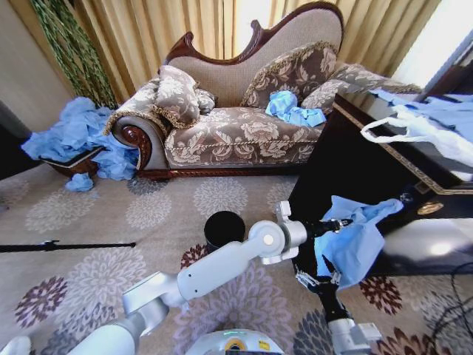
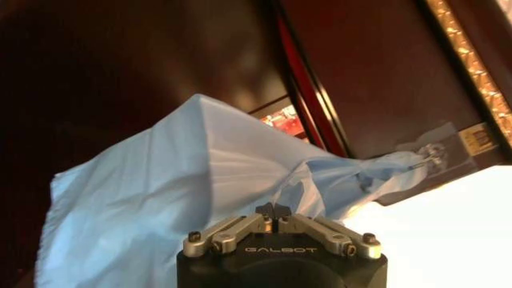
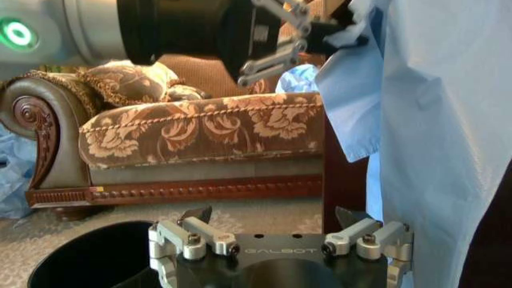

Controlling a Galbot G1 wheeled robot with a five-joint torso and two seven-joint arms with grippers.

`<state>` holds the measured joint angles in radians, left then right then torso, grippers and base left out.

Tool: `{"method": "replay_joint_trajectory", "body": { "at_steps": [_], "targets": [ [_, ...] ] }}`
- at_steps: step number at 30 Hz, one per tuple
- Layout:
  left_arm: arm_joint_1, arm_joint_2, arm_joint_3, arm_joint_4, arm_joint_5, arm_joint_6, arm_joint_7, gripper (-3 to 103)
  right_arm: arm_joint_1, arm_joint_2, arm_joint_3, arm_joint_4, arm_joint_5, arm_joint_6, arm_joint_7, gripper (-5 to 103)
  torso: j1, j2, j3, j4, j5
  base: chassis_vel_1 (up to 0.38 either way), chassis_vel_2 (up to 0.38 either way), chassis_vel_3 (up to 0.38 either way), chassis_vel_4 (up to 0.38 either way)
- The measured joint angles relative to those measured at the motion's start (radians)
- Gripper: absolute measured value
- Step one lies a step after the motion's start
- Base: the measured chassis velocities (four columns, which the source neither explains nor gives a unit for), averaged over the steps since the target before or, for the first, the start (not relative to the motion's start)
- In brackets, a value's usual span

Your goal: Place a garbage bag over the trash bin.

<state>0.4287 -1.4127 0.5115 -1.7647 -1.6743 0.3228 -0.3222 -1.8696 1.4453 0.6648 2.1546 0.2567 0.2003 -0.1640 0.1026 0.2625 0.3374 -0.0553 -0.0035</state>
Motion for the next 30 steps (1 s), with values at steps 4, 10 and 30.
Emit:
{"method": "replay_joint_trajectory", "body": {
  "at_steps": [4, 10, 30],
  "targets": [
    [0.007, 0.014, -0.001, -0.006, 0.004, 0.0, 0.0, 0, 0.0, 0.003, -0.001, 0.0, -0.001, 0.0, -0.001, 100, 0.0, 0.0, 0.0, 0.0, 0.0, 0.0, 0.0, 0.0, 0.0],
    [0.014, 0.047, -0.009, -0.009, 0.016, 0.001, 0.001, 0, -0.005, 0.004, -0.003, 0.001, -0.003, 0.0, -0.005, 100, 0.0, 0.0, 0.0, 0.0, -0.0001, 0.0, 0.0, 0.0, 0.0],
    [0.065, 0.12, -0.011, -0.027, 0.087, 0.013, 0.02, 0, -0.023, 0.008, -0.002, 0.016, -0.009, 0.003, -0.014, 100, 0.0, 0.0, 0.0, 0.0, -0.0002, 0.0, 0.0, 0.0, 0.0]
  ]
}}
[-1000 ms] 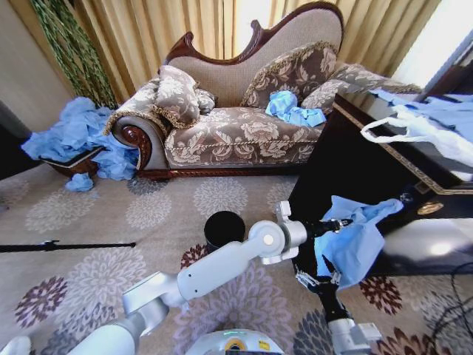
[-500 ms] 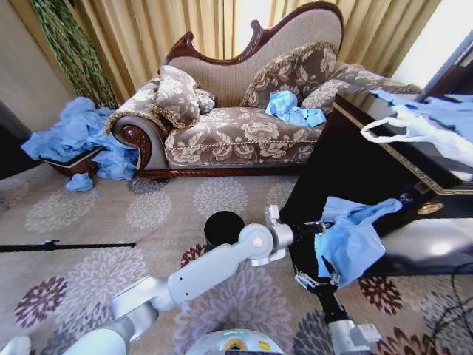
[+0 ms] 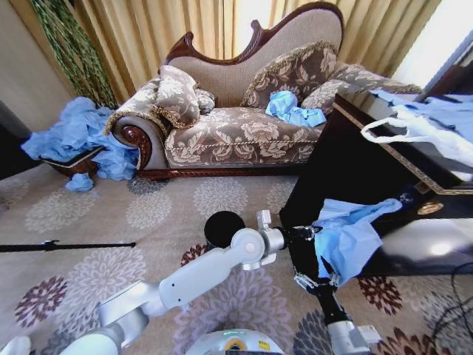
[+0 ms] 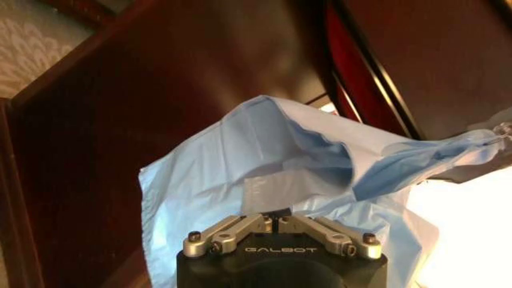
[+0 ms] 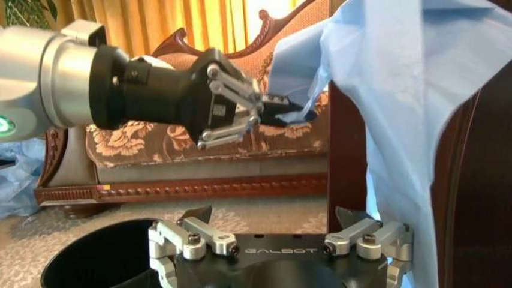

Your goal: Place a garbage bag over the trash bin.

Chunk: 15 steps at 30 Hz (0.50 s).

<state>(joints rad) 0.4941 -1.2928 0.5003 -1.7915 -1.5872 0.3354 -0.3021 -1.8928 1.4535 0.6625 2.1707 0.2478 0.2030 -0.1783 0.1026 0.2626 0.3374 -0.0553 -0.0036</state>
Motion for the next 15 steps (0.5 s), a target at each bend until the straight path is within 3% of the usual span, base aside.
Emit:
{"method": "replay_joint_trajectory", "body": {
  "at_steps": [15],
  "targets": [
    [0.036, 0.033, -0.007, -0.01, 0.051, 0.0, 0.011, 0, -0.022, 0.005, 0.001, 0.006, -0.005, 0.008, -0.012, 100, 0.0, 0.0, 0.0, 0.0, 0.0, 0.0, 0.0, 0.0, 0.0]
  ]
}}
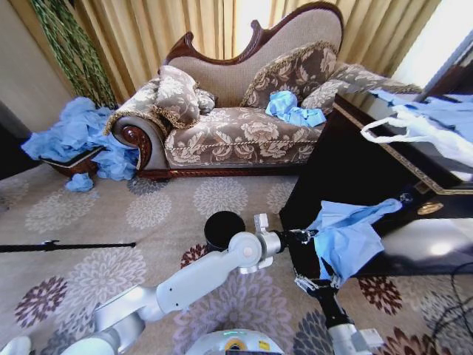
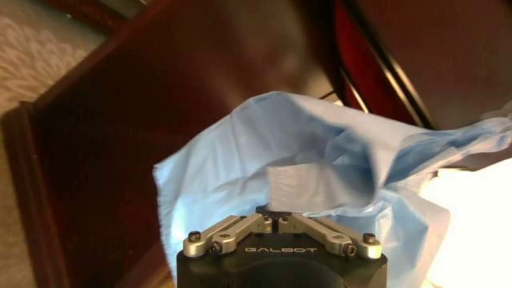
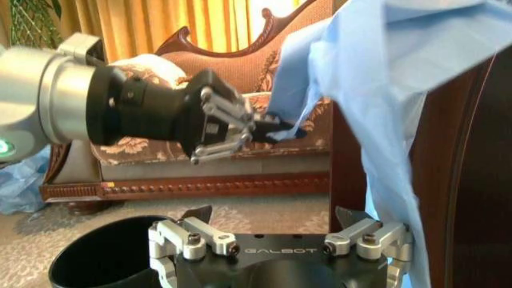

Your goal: Place a garbage bag over the trash bin.

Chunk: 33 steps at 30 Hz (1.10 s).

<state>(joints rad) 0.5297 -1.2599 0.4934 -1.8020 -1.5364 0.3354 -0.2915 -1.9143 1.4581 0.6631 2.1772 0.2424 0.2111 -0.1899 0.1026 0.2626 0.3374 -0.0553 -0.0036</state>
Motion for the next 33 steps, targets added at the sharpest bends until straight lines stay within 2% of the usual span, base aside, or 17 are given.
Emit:
{"method": "replay_joint_trajectory", "body": {
  "at_steps": [18, 33],
  "targets": [
    [0.07, 0.048, -0.037, 0.001, 0.041, 0.002, 0.006, 0, -0.048, 0.001, 0.021, 0.023, 0.008, 0.052, -0.079, 100, 0.0, 0.0, 0.0, 0.0, 0.0001, 0.0, 0.0, 0.0, 0.0],
    [0.094, 0.059, -0.042, -0.042, 0.042, 0.002, 0.006, 0, -0.047, 0.004, 0.016, 0.019, 0.004, 0.056, -0.086, 100, 0.0, 0.0, 0.0, 0.0, 0.0002, 0.0, 0.0, 0.0, 0.0]
  ]
}}
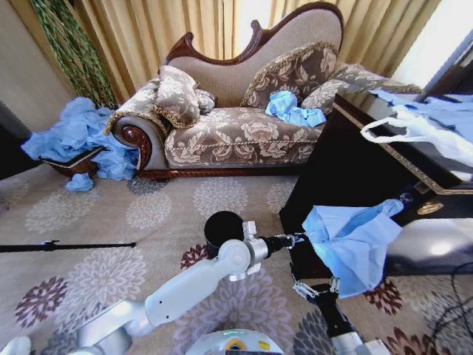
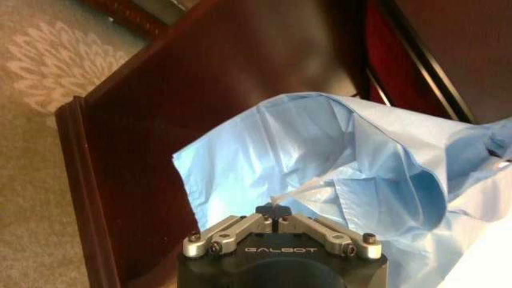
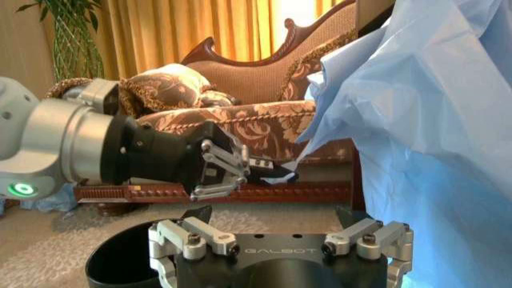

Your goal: Place a garbage bag over the trash bin.

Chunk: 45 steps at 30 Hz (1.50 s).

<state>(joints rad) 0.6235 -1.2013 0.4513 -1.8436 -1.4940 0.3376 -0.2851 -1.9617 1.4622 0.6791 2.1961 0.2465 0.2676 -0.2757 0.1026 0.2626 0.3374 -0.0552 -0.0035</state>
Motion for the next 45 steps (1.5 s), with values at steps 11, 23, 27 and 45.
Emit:
{"method": "replay_joint_trajectory", "body": {
  "at_steps": [11, 23, 27, 45],
  "targets": [
    [0.035, 0.028, -0.008, -0.001, 0.015, 0.0, 0.005, 0, -0.004, -0.002, -0.001, 0.001, -0.002, 0.002, -0.011, 100, 0.0, 0.0, 0.0, 0.0, 0.0, 0.0, 0.0, 0.0, 0.0],
    [0.088, 0.046, -0.027, -0.026, 0.031, 0.002, 0.023, 0, -0.031, 0.005, 0.014, 0.009, 0.0, 0.067, -0.115, 100, 0.0, 0.0, 0.0, -0.0001, 0.0, 0.0, 0.0, 0.0, 0.0],
    [0.108, 0.055, -0.028, -0.039, 0.035, 0.002, 0.025, 0, -0.033, 0.008, 0.016, 0.008, -0.003, 0.073, -0.115, 100, 0.0, 0.0, 0.0, -0.0001, 0.0, 0.0, 0.0, 0.0, 0.0],
    [0.197, 0.088, -0.069, -0.066, 0.059, 0.0, 0.035, 0, -0.029, 0.009, 0.016, -0.012, -0.012, 0.078, -0.106, 100, 0.0, 0.0, 0.0, 0.0, 0.0, 0.0, 0.0, 0.0, 0.0]
  ]
}}
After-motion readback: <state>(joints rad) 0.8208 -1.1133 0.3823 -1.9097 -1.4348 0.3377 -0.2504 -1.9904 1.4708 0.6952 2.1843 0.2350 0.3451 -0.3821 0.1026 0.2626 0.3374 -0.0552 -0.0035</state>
